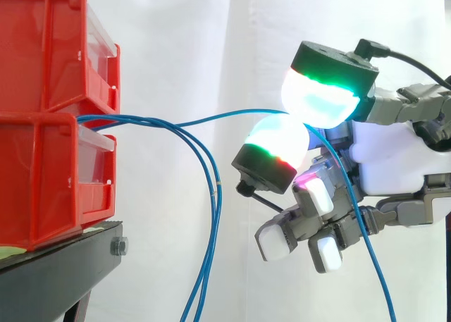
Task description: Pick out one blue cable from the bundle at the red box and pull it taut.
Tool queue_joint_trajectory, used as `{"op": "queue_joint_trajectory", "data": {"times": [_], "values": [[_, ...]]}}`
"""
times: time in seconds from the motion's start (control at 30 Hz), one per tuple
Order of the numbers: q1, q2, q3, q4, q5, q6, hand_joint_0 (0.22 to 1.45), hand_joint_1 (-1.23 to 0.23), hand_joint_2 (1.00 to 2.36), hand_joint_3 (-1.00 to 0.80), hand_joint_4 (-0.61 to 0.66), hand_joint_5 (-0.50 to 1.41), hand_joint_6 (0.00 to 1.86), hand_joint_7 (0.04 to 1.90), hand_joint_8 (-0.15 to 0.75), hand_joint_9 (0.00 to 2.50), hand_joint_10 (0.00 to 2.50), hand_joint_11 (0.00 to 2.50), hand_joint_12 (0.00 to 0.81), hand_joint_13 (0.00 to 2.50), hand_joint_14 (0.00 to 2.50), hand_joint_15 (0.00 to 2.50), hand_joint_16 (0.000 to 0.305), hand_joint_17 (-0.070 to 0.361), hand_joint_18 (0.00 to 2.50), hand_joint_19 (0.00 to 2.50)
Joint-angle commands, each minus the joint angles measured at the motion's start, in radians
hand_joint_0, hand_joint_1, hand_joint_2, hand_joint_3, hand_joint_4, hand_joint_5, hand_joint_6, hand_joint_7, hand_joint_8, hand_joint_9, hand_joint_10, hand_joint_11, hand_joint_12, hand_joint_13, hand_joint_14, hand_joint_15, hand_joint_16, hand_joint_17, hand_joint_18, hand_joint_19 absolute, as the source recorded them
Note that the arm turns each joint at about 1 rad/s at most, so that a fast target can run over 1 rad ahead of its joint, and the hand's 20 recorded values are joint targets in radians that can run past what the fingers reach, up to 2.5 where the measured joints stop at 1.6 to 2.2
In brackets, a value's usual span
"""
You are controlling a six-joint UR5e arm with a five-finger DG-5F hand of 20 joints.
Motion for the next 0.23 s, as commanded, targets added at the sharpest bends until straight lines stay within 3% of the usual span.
{"op": "queue_joint_trajectory", "data": {"times": [0.0, 0.2], "values": [[-0.001, 0.001, 0.0, 0.0, 0.0, 0.0, 0.66, -0.81, 1.02, -0.21, -0.04, -0.1, 0.96, 0.98, 0.316, 1.06, 0.02, 0.51, 0.293, 0.75, 0.02, 0.38, 0.042, 0.094, 0.78, 0.63], [0.001, -0.001, 0.0, 0.0, 0.0, 0.0, 0.66, -0.81, 1.02, -0.21, -0.04, -0.1, 0.96, 0.97, 0.314, 1.06, 0.02, 0.52, 0.292, 0.75, 0.02, 0.38, 0.042, 0.094, 0.78, 0.63]]}}
